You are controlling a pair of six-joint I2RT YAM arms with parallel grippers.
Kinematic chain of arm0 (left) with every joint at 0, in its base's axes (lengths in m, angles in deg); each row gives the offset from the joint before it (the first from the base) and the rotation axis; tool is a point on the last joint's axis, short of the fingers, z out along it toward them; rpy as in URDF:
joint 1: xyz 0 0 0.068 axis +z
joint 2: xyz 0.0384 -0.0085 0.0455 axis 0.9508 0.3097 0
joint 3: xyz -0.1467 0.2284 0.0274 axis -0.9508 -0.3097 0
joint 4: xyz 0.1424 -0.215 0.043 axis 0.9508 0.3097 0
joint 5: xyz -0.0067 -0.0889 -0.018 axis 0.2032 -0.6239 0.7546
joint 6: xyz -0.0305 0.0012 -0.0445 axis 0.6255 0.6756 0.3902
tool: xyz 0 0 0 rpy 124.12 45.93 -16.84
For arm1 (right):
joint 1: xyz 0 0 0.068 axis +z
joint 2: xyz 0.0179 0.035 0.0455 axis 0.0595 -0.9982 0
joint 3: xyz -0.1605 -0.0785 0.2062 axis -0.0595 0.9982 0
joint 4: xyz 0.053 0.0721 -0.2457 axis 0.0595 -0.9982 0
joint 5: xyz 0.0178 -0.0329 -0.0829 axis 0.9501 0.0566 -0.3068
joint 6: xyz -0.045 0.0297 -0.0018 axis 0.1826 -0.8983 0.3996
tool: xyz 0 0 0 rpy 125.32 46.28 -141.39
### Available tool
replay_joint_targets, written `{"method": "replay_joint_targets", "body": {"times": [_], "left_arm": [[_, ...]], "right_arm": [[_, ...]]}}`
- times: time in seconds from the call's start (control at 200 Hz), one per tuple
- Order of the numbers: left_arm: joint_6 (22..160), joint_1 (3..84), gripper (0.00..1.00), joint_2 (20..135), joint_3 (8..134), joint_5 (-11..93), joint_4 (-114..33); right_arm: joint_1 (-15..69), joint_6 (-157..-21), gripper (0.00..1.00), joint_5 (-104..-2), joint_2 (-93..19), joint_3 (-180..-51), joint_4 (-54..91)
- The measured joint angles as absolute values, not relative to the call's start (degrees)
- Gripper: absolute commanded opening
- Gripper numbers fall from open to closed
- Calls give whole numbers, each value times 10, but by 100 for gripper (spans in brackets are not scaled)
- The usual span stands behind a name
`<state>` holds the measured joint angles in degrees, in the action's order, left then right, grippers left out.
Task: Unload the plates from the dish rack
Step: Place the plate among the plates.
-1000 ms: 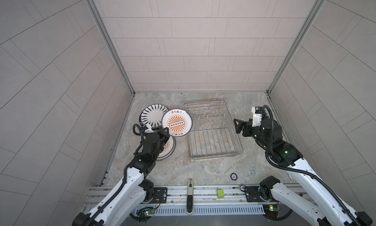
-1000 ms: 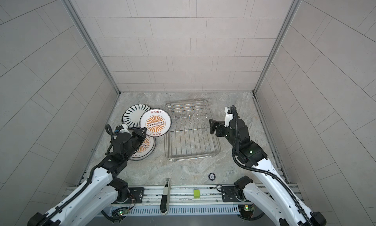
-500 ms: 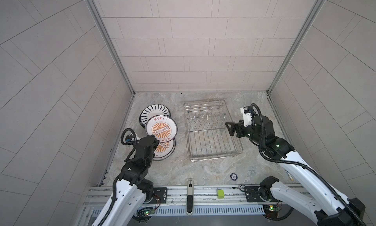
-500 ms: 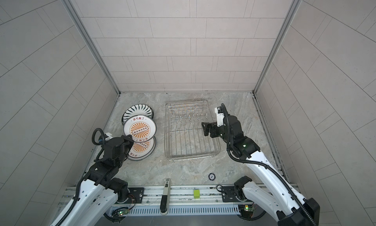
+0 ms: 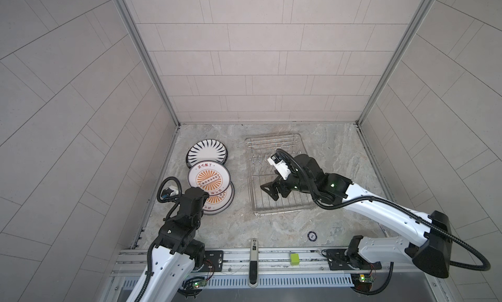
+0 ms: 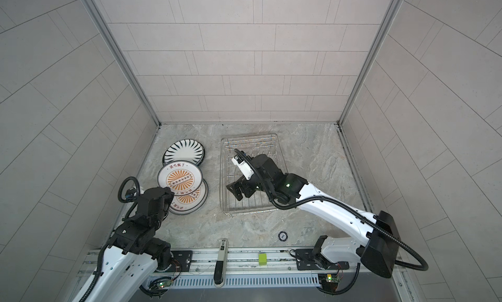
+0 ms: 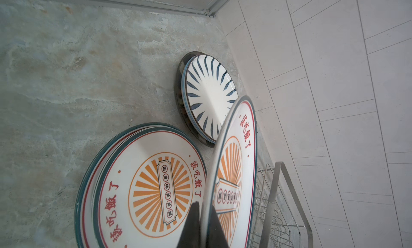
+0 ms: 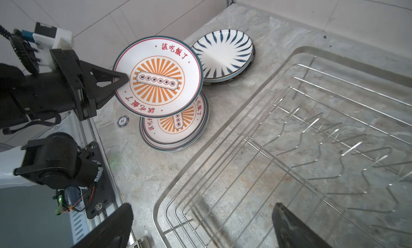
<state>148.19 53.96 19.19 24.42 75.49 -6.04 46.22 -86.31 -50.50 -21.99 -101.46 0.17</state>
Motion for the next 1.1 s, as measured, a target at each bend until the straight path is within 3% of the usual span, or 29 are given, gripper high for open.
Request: {"method": "replay_joint_targets", "body": {"times": [0.34, 0.786, 1.101], "left_arm": [[1534, 541, 0, 230, 240, 745, -32], [1602, 543, 0, 271, 185, 727, -59], [1629, 544, 24, 266, 120, 709, -104]], "right_arm": [[507, -859, 97, -508, -350, -1092, 3], [530, -855, 96, -503, -418, -1132, 3], [536, -855, 96, -503, -428, -1138, 2]]}}
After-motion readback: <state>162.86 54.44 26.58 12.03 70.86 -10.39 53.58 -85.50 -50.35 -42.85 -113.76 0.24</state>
